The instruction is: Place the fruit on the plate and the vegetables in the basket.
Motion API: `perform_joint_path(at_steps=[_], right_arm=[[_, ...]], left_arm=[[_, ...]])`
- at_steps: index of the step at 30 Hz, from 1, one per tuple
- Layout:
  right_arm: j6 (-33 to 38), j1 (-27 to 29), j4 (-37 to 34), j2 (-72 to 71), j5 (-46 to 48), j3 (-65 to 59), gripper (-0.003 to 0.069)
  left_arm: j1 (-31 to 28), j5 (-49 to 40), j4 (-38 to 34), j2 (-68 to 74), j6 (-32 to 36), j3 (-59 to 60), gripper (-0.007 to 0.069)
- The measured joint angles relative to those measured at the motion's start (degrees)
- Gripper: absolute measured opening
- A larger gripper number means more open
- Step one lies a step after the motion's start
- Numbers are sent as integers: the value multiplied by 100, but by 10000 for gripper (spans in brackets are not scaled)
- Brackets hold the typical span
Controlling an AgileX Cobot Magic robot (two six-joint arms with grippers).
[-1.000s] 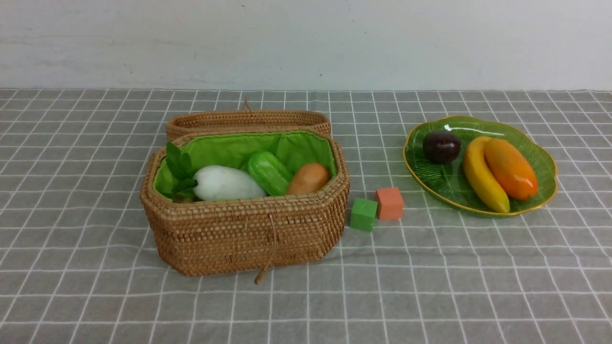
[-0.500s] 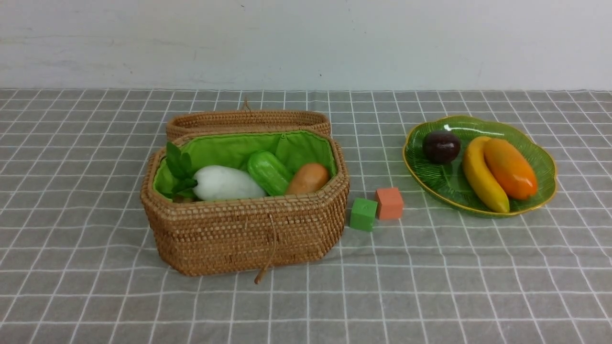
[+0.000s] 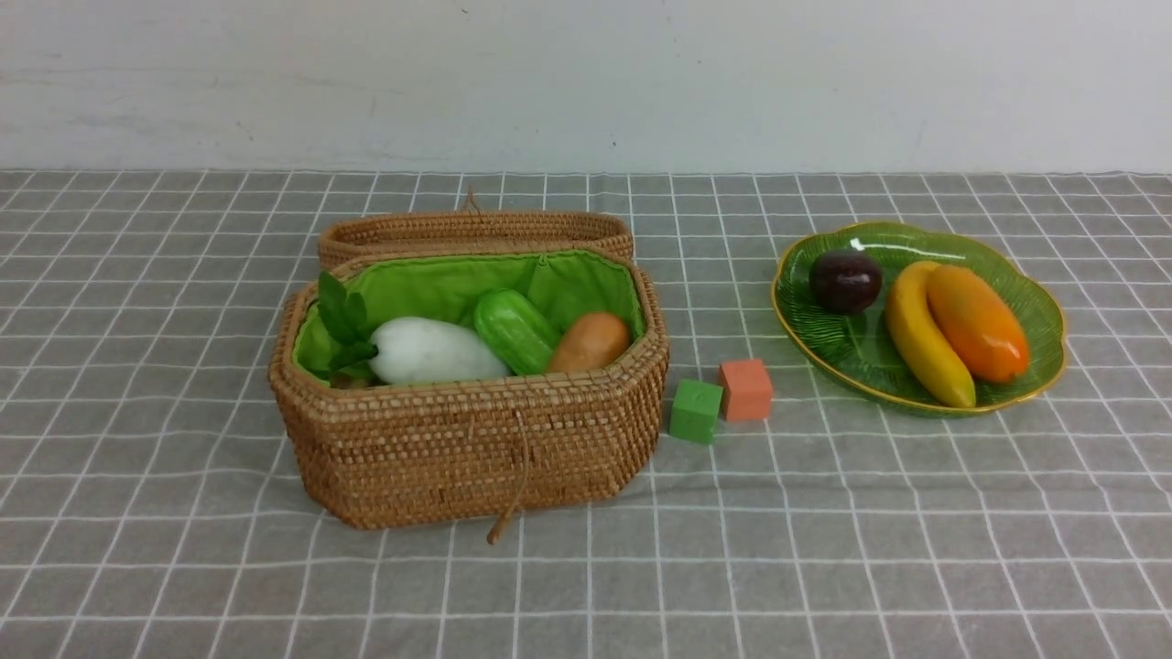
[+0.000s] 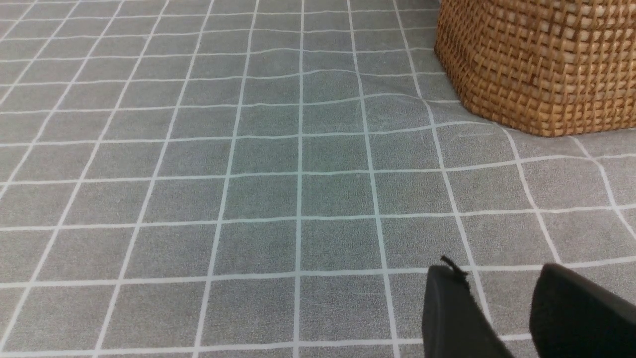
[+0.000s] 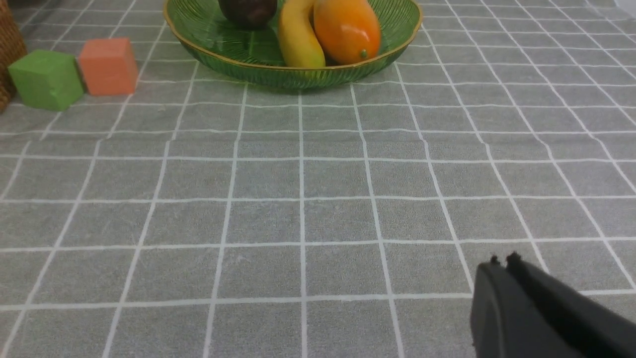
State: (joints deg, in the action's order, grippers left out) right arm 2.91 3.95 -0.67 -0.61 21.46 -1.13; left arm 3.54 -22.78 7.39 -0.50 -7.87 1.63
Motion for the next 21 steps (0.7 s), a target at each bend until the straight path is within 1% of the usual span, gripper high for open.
perform_joint_path(at_steps=[21], right_arm=[[0,0,0,0,12,2,22]], left_arm=[[0,0,0,0,0,0,239]])
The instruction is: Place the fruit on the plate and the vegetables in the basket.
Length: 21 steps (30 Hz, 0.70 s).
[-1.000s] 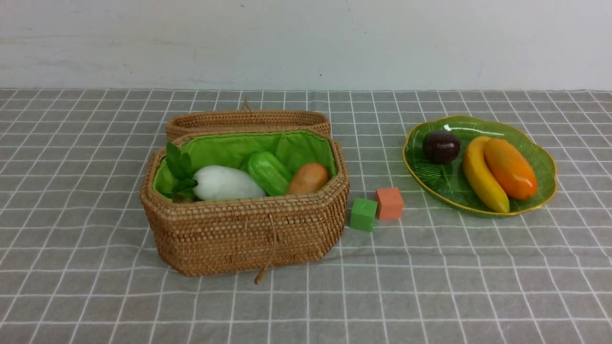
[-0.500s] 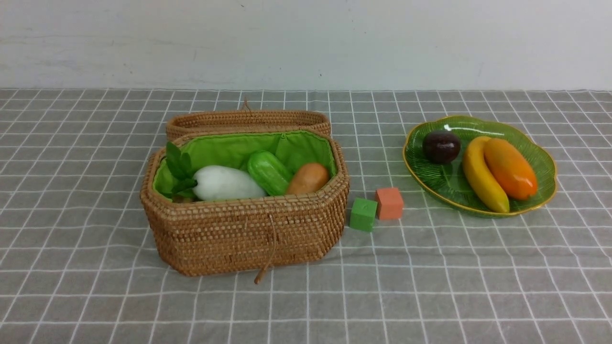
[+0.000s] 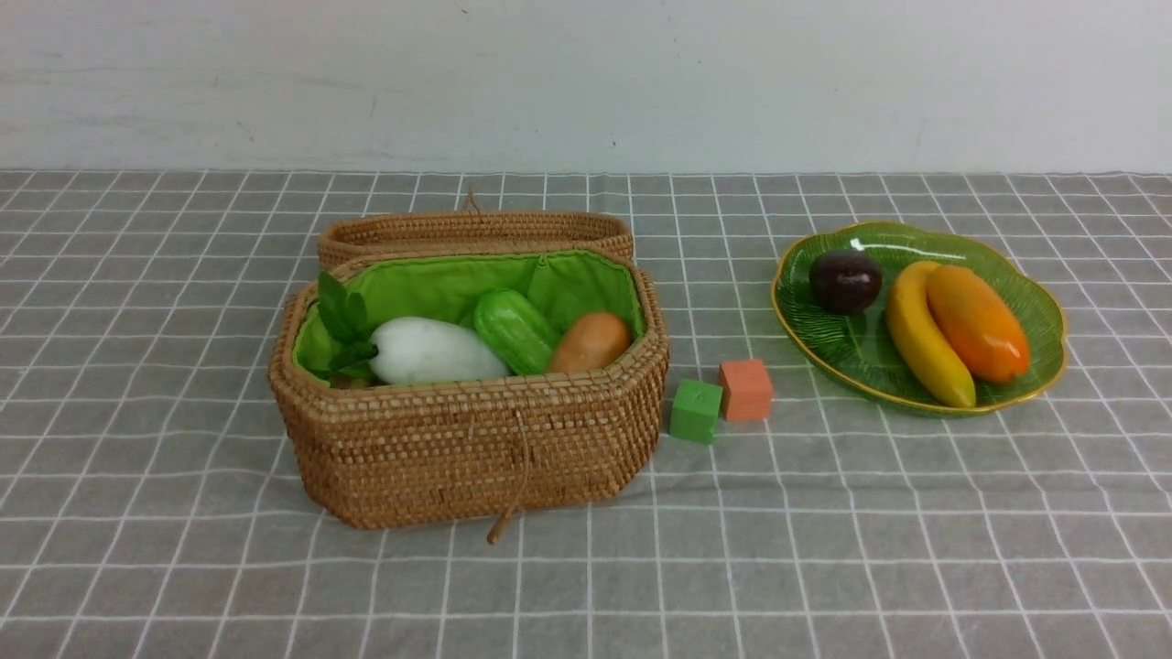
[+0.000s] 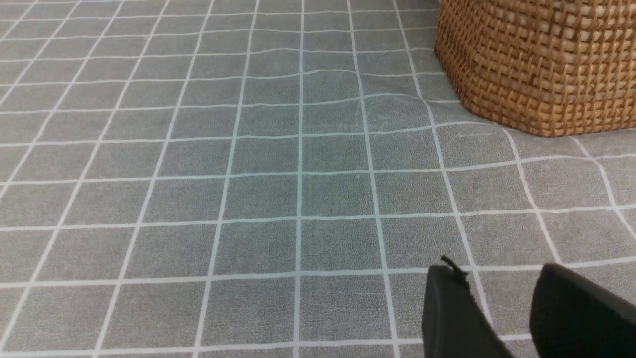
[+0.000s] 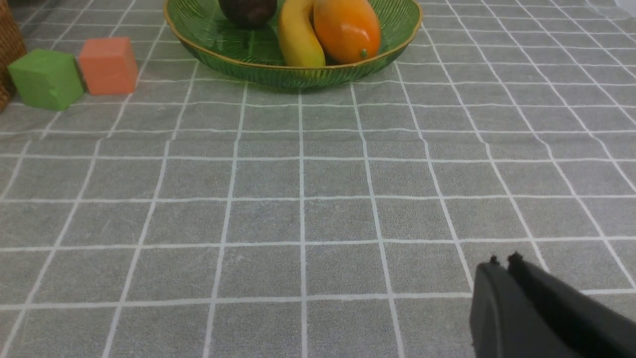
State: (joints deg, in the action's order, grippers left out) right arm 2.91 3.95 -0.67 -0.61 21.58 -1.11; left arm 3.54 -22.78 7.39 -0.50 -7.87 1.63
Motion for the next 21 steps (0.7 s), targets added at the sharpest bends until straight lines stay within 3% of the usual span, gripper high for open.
perform_joint_path(at_steps=[21], right_arm=[[0,0,-12,0,16,4,47]], left_arm=[[0,0,0,0,0,0,239]])
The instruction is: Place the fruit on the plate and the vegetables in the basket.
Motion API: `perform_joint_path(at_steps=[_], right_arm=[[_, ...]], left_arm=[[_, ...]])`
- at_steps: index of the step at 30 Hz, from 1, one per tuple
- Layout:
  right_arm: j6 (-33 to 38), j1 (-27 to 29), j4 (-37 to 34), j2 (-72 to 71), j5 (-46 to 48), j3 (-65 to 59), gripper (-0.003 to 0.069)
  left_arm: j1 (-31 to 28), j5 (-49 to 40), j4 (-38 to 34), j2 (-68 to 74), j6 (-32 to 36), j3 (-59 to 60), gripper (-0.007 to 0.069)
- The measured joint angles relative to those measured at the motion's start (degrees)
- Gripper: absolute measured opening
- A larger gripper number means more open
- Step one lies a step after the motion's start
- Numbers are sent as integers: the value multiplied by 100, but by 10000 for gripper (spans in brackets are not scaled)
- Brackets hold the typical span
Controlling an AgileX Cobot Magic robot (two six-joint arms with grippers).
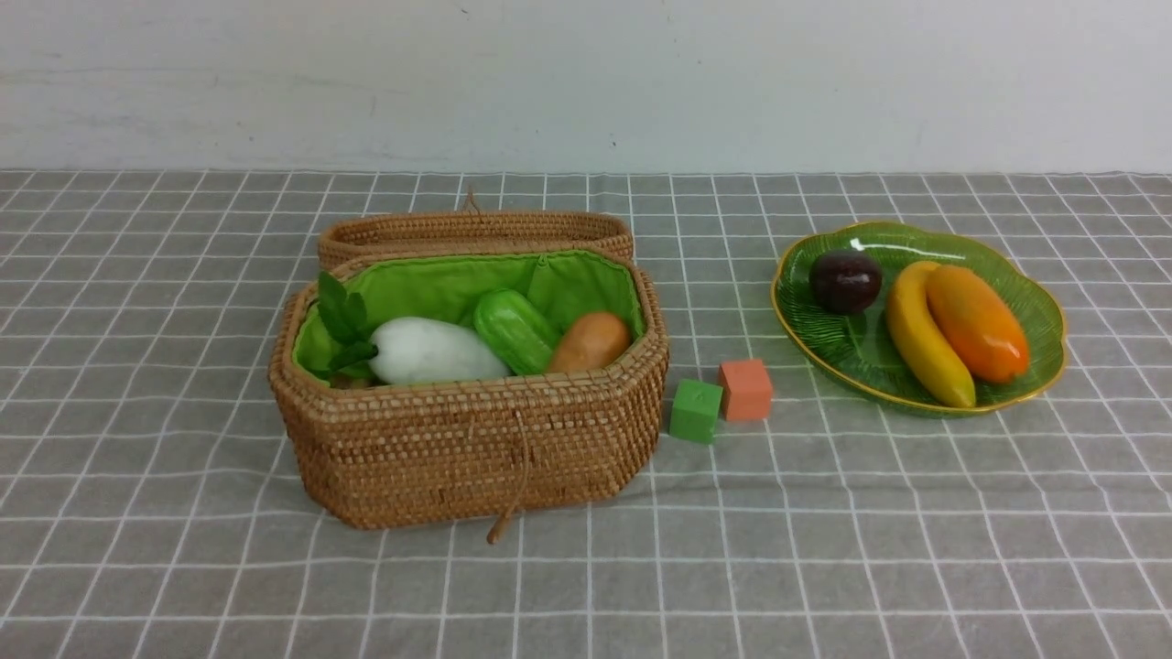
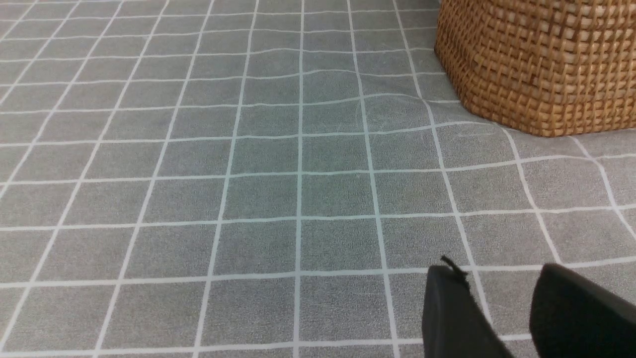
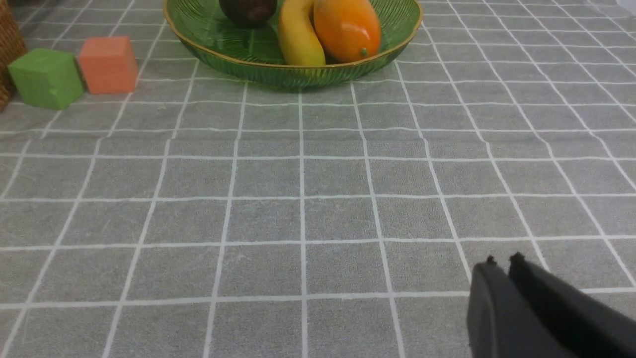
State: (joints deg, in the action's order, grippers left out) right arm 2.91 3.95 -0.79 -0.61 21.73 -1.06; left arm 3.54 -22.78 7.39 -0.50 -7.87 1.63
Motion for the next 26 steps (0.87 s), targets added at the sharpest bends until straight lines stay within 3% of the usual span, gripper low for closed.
perform_joint_path(at_steps=[26], right_arm=[[0,0,0,0,0,0,87]], left_arm=[[0,0,0,0,0,0,239]])
